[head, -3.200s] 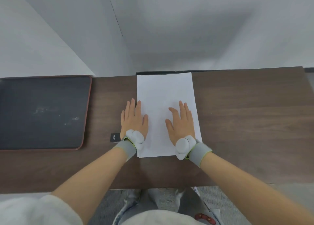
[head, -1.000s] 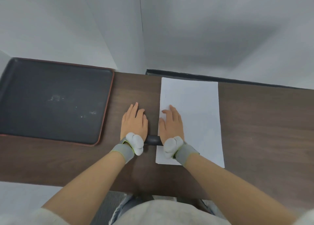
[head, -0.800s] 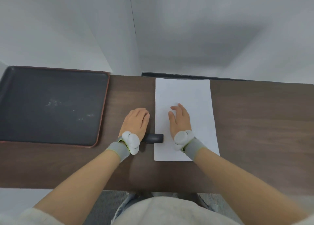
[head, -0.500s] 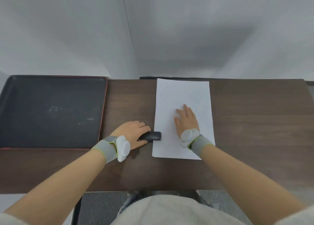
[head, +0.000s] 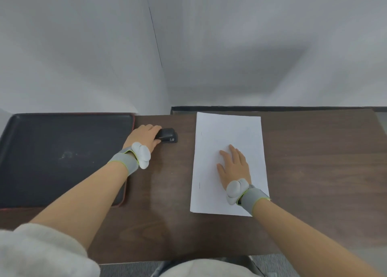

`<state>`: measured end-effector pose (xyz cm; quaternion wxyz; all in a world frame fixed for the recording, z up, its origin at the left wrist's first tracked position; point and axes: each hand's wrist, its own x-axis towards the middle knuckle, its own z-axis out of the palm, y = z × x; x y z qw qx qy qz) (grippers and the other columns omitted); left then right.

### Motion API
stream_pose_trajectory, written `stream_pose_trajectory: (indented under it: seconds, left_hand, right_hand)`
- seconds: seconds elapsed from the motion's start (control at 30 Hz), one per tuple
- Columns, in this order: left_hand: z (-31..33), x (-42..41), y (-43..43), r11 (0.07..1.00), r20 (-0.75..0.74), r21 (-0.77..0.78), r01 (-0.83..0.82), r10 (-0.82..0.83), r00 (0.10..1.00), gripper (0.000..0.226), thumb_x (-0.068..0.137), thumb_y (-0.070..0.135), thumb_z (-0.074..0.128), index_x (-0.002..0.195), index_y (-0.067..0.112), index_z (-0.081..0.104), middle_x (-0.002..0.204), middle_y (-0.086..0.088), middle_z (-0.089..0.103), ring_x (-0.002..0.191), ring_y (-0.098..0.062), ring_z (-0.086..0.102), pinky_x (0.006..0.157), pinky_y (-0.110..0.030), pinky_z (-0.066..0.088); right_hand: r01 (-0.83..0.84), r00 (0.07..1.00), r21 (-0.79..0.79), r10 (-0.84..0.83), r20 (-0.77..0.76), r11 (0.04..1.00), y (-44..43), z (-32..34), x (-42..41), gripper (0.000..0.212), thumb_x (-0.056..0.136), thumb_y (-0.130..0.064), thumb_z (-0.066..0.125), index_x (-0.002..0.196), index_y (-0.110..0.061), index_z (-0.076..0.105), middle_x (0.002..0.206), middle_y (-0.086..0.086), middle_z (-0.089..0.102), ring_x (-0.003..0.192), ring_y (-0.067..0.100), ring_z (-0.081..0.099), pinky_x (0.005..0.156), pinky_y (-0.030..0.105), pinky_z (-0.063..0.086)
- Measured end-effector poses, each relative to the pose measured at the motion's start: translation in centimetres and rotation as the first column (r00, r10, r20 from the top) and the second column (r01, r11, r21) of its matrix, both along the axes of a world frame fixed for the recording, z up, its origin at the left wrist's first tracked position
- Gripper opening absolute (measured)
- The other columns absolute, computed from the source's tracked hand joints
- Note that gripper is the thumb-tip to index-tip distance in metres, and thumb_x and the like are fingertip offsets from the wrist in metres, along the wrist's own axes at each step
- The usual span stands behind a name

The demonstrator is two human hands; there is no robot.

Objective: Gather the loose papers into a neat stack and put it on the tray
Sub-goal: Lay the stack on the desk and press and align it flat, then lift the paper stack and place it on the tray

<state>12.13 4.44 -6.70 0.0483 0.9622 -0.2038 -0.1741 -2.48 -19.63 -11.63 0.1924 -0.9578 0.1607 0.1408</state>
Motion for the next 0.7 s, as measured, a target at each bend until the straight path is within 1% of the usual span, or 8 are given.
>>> stream_pose_trajectory:
  seconds: [0.2,0.3,0.37,0.43,0.47,0.53,0.6,0.7]
  left_hand:
    - [-0.3,4.0,-0.5,0.997,0.041,-0.002,-0.071,0.071,0.997,0.044,0.093,0.021,0.051,0.135,0.008,0.043,0.128,-0.017,0.056,0.115,-0.036,0.051,0.097,-0.042,0.041]
    - [-0.3,3.3,-1.1,0.997,0.116,-0.041,-0.071,0.075,0.990,0.053,0.088,0.016,0.056,0.138,0.008,0.041,0.140,-0.016,0.047,0.129,-0.035,0.040,0.107,-0.042,0.033]
    - [0.0,1.7,-2.6,0.991,0.235,-0.135,-0.016,0.047,0.971,0.050,0.082,0.011,0.056,0.131,0.005,0.048,0.135,-0.017,0.050,0.124,-0.036,0.044,0.103,-0.043,0.036]
    - [0.3,-0.4,-4.8,0.976,0.246,-0.217,0.026,0.029,0.969,0.041,0.082,0.009,0.052,0.124,0.006,0.053,0.121,-0.015,0.057,0.109,-0.033,0.052,0.091,-0.041,0.043]
    - [0.4,-1.5,-6.1,0.965,0.173,-0.262,0.005,0.042,0.984,0.039,0.084,0.010,0.049,0.124,0.009,0.052,0.117,-0.012,0.058,0.105,-0.031,0.053,0.087,-0.040,0.046]
    - [0.3,-3.3,-8.7,0.949,-0.081,-0.285,-0.136,0.118,0.990,0.041,0.088,0.013,0.046,0.129,0.013,0.046,0.118,-0.010,0.057,0.103,-0.029,0.056,0.086,-0.039,0.049]
    - [-0.2,-4.3,-10.7,0.920,-0.306,-0.231,-0.316,0.240,0.921,0.047,0.089,0.017,0.051,0.135,0.012,0.039,0.127,-0.013,0.053,0.111,-0.031,0.054,0.092,-0.037,0.047]
    - [-0.5,-5.1,-12.3,0.790,-0.472,-0.241,-0.563,0.412,0.780,0.059,0.088,0.025,0.059,0.138,0.008,0.033,0.129,-0.015,0.055,0.116,-0.032,0.055,0.097,-0.037,0.045]
  right_hand:
    - [0.012,1.000,-0.023,-0.011,0.029,1.000,-0.8,0.6,1.3,0.043,0.094,-0.031,0.042,0.136,-0.025,0.041,0.152,0.002,0.027,0.136,0.026,0.025,0.108,0.035,0.031]
    - [0.015,1.000,-0.010,-0.015,0.025,1.000,-1.1,0.8,1.6,0.041,0.094,-0.031,0.042,0.134,-0.024,0.043,0.150,0.002,0.029,0.134,0.026,0.028,0.105,0.034,0.034]
    - [0.019,1.000,0.013,-0.020,0.018,1.000,-1.2,0.9,1.8,0.041,0.094,-0.030,0.042,0.134,-0.022,0.044,0.149,0.002,0.030,0.133,0.026,0.029,0.104,0.033,0.036]
    - [0.044,0.999,0.052,-0.045,0.012,0.998,-1.3,1.0,2.0,0.040,0.093,-0.029,0.043,0.132,-0.021,0.045,0.150,0.002,0.029,0.134,0.026,0.029,0.103,0.033,0.035]
    - [0.054,0.998,0.064,-0.055,0.008,0.996,-1.4,1.1,2.0,0.040,0.093,-0.029,0.044,0.132,-0.022,0.045,0.151,0.002,0.028,0.135,0.025,0.028,0.104,0.034,0.034]
    - [0.060,0.998,0.078,-0.060,-0.005,0.995,-1.5,1.2,2.0,0.041,0.094,-0.029,0.043,0.134,-0.022,0.044,0.153,0.001,0.025,0.137,0.024,0.025,0.106,0.035,0.032]
    - [0.054,0.998,0.107,-0.051,-0.031,0.993,-1.8,1.4,1.9,0.042,0.094,-0.029,0.043,0.136,-0.023,0.041,0.155,0.000,0.022,0.140,0.023,0.022,0.108,0.035,0.029]
    - [0.037,0.997,0.179,-0.023,-0.079,0.983,-2.5,1.9,1.7,0.043,0.095,-0.029,0.043,0.137,-0.022,0.040,0.157,-0.001,0.019,0.142,0.023,0.017,0.112,0.034,0.025]
